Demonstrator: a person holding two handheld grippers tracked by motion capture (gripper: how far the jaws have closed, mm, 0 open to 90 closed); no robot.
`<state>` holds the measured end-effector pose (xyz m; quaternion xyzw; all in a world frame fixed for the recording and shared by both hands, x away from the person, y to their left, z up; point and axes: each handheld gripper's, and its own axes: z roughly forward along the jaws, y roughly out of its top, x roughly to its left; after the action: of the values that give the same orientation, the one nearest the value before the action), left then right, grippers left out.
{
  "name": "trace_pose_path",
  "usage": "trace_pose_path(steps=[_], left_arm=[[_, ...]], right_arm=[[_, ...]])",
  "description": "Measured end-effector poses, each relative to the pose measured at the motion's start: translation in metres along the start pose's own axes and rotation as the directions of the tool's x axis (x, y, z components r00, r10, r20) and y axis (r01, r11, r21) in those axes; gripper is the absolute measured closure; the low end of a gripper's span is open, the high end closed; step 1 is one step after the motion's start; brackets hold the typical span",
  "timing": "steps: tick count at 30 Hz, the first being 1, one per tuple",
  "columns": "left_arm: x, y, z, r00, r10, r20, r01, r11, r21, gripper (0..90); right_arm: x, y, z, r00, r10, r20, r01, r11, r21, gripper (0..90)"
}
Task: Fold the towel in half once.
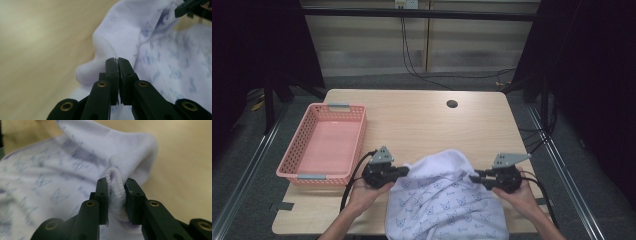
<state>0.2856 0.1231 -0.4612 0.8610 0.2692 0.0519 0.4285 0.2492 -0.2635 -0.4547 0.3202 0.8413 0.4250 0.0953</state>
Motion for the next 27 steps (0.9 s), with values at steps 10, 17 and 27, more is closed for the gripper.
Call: trace_pose_path(steps=[10, 17, 27], left_arm=[[-0.003, -0.038, -0.005, 0.9988, -0.043, 0.025, 0.040, 0.9927, 0.114, 83.8], [0.004, -0.036, -0.004, 0.9959, -0.082, 0.036, 0.079, 0.9936, 0.080, 77.7], [0.014, -0.031, -0.004, 0.9950, -0.100, 0.006, 0.099, 0.9949, 0.014, 54.5]], right_arm=[[0.019, -0.039, -0.001, 0.9971, 0.028, -0.071, -0.020, 0.993, 0.116, 56.8], [0.004, -0.021, -0.017, 0.9970, 0.071, -0.031, -0.071, 0.997, -0.011, 63.1], [-0.009, -0.025, 0.025, 0.9931, 0.117, -0.001, -0.117, 0.991, 0.068, 48.3]])
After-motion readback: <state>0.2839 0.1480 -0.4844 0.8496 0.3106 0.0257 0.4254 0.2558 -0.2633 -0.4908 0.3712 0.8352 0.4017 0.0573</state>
